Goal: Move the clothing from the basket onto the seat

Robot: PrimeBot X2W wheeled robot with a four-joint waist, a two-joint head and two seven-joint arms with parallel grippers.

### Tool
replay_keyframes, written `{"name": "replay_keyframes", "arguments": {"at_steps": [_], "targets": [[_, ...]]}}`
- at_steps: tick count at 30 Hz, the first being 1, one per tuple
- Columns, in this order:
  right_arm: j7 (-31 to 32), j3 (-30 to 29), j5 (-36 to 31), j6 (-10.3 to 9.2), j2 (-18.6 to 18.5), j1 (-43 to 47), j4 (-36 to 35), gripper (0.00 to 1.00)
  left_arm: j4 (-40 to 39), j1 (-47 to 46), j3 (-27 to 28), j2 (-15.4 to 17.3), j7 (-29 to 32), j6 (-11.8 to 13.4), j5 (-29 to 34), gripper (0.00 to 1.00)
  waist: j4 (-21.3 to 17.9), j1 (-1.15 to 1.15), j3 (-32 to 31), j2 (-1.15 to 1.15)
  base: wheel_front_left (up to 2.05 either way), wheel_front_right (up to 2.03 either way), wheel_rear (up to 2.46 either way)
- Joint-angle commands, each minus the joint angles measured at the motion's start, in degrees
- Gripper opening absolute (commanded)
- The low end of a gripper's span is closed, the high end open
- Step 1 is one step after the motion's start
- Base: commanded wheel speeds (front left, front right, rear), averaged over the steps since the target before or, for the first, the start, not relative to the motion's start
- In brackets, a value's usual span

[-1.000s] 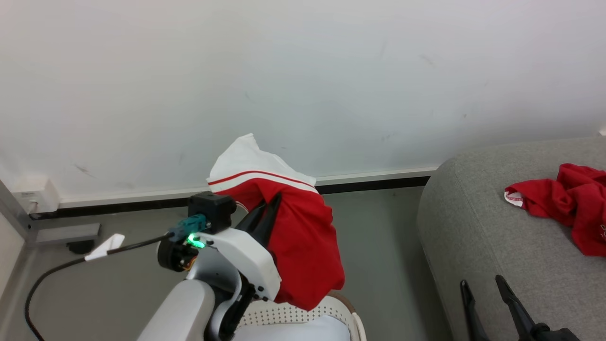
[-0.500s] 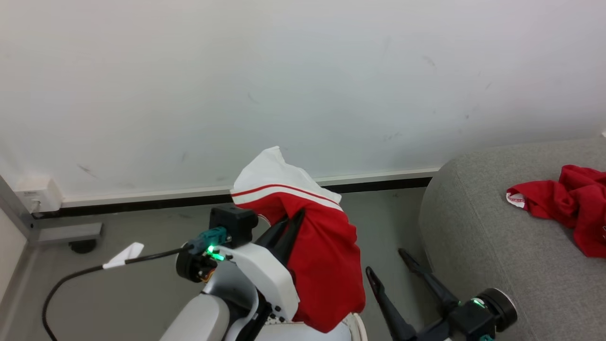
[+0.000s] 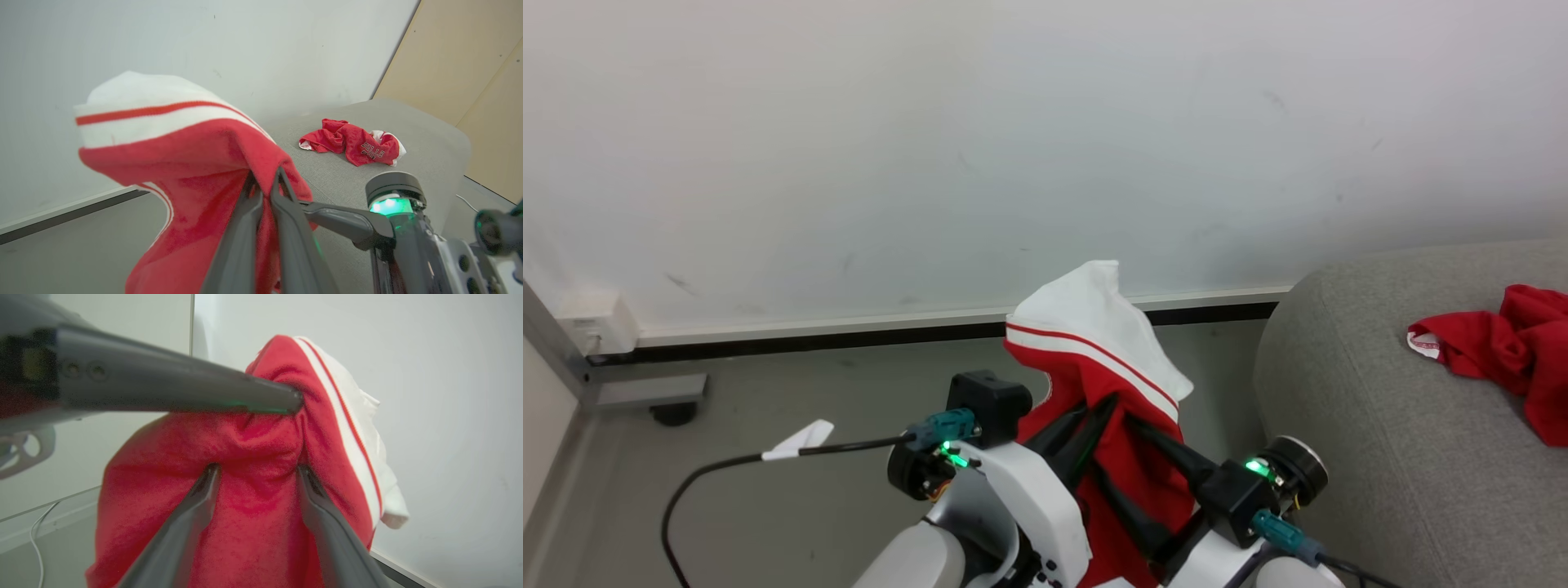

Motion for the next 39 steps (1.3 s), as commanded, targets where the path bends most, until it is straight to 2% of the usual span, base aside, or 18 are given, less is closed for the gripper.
{"name": "replay_keyframes", "arguments": {"at_steps": [1, 6, 21, 22, 24, 25, 30, 39], "targets": [[0.0, -0.1, 0.9, -0.14, 0.1, -1.5, 0.6, 0.0, -0.2, 0.5, -0.1, -0.2, 0.1, -0.2, -0.4, 0.0, 0.3, -0.01, 0.1, 0.0, 0.0, 0.0, 0.0], [0.0, -0.2, 3.2, -0.14, 0.5, -2.4, 1.2, 0.0, 0.0, 0.6, -0.4, -0.2, 0.1, 0.1, -0.9, 0.0, 1.0, -0.01, 0.2, 0.0, 0.0, 0.0, 0.0], [0.0, -2.4, 3.2, -0.15, -0.3, -0.4, -0.2, 0.0, 0.0, 0.9, 0.7, 1.3, -0.9, 1.6, -1.0, 0.0, 0.8, -0.01, 0.6, 0.0, 0.0, 0.0, 0.0], [0.0, -2.5, 3.3, -0.15, -0.4, -0.4, -0.3, 0.0, 0.0, 0.9, 0.8, 1.4, -1.1, 1.7, -0.9, 0.09, 0.8, -0.01, 0.5, 0.0, 0.0, 0.0, 0.0], [0.0, -2.8, 3.2, -0.15, -0.5, -0.3, -0.6, 0.0, 0.0, 0.9, 0.8, 1.6, -1.4, 1.9, -0.5, 0.66, 0.7, -0.01, 0.5, 0.0, 0.0, 0.0, 0.0], [0.0, -2.9, 3.1, -0.15, -0.6, -0.3, -0.6, 0.0, 0.1, 1.0, 0.8, 1.6, -1.7, 2.0, -0.5, 0.99, 0.6, -0.01, 0.5, 0.0, 0.0, 0.0, 0.0], [0.0, -4.2, 2.8, -0.15, -1.0, -0.4, -1.1, 0.0, 0.3, 1.4, 0.6, 1.9, -2.8, 2.1, 0.1, 1.0, 0.7, -0.01, 0.5, 0.0, 0.0, 0.0, 0.0], [0.0, -8.5, 1.7, -0.14, -1.9, -0.1, -2.1, 0.0, 1.8, 3.7, -1.0, 3.5, -6.0, 0.6, 1.3, 1.0, 0.8, -0.01, 0.6, 0.0, 0.0, 0.0, 0.0]]}}
